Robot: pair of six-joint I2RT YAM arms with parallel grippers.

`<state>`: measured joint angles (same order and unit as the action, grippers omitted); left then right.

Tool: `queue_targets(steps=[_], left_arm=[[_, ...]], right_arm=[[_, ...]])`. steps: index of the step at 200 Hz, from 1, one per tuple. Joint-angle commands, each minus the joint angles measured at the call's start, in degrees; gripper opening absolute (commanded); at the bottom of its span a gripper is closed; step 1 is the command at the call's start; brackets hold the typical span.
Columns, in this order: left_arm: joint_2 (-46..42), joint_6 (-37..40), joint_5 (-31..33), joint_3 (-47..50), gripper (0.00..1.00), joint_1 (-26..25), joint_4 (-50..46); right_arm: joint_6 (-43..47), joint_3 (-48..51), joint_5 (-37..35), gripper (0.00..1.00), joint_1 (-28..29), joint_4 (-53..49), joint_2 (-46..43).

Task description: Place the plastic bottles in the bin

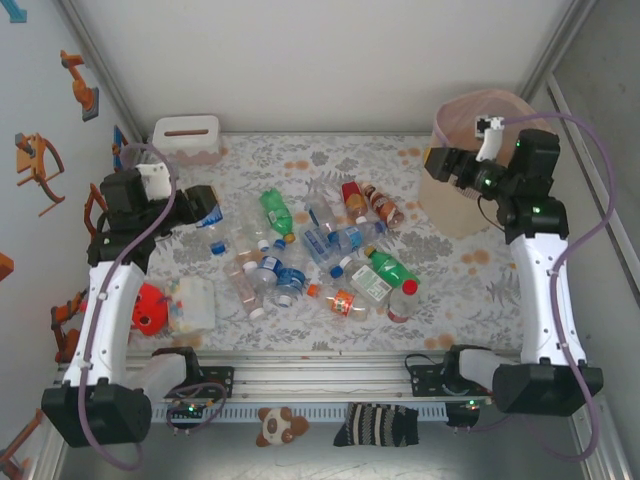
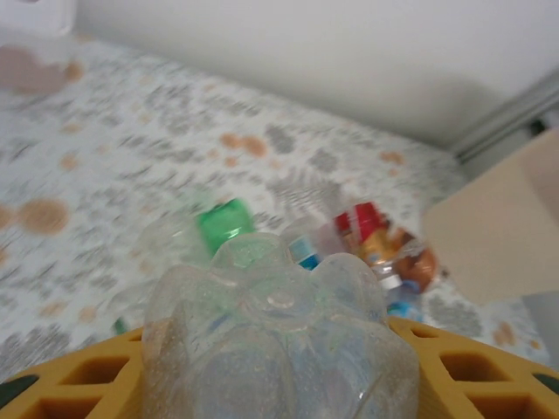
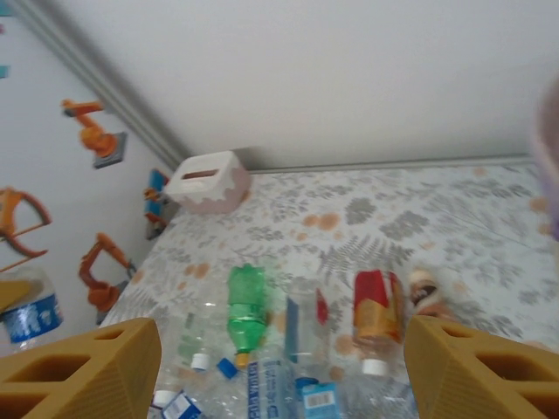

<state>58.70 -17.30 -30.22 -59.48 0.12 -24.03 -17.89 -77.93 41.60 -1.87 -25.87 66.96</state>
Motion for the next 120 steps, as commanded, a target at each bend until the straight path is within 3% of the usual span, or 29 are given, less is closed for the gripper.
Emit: queue_targets(steps=[1, 50, 120], left_arm=[[-2.7, 1.2, -10.6, 0.9, 0.42, -0.8, 8.4], [-4.6, 0.9, -15.0, -0.9, 0.41, -7.4, 15.5], [-1.0, -3.9, -16.9, -3.3, 0.39, -11.5, 25.6]], right_arm=[[2.3, 0.1, 4.4, 0.72, 3.4, 5.7, -1.3], [3.9, 3.4, 7.1, 0.72, 11.8, 13.8, -4.0], [5.1, 3.9, 8.0, 0.72, 16.5, 16.1, -2.6]])
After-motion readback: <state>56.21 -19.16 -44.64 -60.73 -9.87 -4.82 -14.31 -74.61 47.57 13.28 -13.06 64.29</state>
